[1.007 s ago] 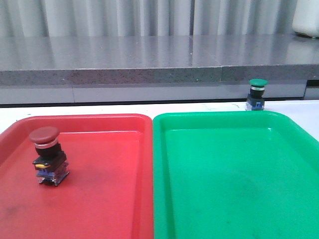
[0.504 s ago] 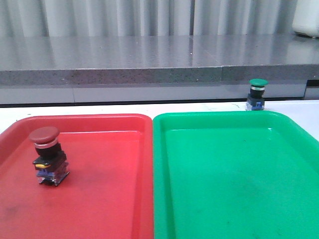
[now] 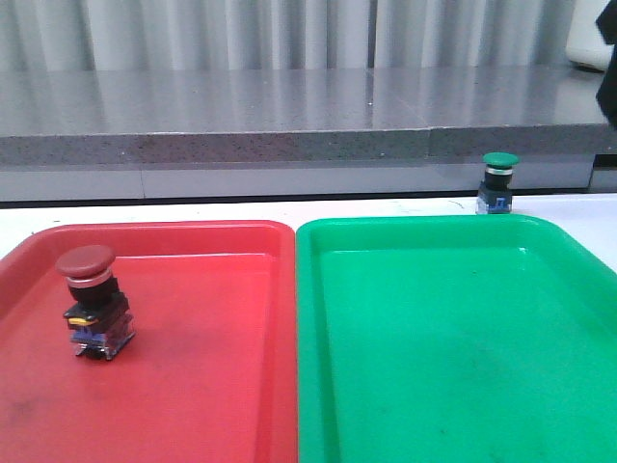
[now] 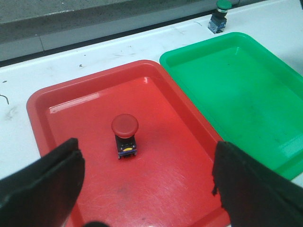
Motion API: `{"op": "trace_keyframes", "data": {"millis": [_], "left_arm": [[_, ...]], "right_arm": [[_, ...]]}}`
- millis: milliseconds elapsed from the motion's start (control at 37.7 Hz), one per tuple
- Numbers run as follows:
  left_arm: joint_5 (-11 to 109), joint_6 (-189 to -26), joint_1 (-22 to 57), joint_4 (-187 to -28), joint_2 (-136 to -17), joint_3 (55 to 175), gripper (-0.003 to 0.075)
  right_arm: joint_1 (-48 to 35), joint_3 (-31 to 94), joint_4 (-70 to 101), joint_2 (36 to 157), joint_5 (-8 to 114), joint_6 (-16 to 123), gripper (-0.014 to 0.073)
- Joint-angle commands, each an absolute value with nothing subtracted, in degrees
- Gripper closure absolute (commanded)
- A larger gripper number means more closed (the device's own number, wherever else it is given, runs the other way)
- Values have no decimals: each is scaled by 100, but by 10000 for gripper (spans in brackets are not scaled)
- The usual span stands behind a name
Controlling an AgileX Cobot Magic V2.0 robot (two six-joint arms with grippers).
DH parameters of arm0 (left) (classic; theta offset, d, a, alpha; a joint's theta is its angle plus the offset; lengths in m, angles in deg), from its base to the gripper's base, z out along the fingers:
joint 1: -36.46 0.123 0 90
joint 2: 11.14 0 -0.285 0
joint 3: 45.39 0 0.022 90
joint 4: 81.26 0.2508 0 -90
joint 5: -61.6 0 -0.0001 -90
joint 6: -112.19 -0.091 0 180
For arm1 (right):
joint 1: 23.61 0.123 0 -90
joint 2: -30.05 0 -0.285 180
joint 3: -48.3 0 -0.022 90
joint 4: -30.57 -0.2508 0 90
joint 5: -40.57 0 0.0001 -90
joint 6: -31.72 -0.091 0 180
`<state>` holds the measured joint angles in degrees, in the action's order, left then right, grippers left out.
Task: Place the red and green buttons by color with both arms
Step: 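Lower the right gripper onto the green button and close on it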
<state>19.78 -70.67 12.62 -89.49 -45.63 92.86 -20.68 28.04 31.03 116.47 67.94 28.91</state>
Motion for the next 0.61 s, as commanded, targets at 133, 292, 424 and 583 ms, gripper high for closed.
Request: {"op": "trace_keyframes", "data": {"millis": [133, 292, 424, 583], "left_arm": [[2388, -7052, 1207, -9017, -4593, 9434, 174], [2388, -7052, 1207, -9017, -4593, 9434, 174], [2388, -7052, 1207, -9017, -4593, 9434, 174], [2388, -7052, 1207, -9017, -4593, 9434, 174]], "right_arm": [[-2082, 3888, 3057, 12749, 6427, 2934, 67], [-2082, 4738, 2841, 13673, 6461, 2965, 67], [-2082, 5510, 2536, 14404, 6608, 3335, 67], [-2082, 6338, 1987, 15099, 6736, 3751, 67]]}}
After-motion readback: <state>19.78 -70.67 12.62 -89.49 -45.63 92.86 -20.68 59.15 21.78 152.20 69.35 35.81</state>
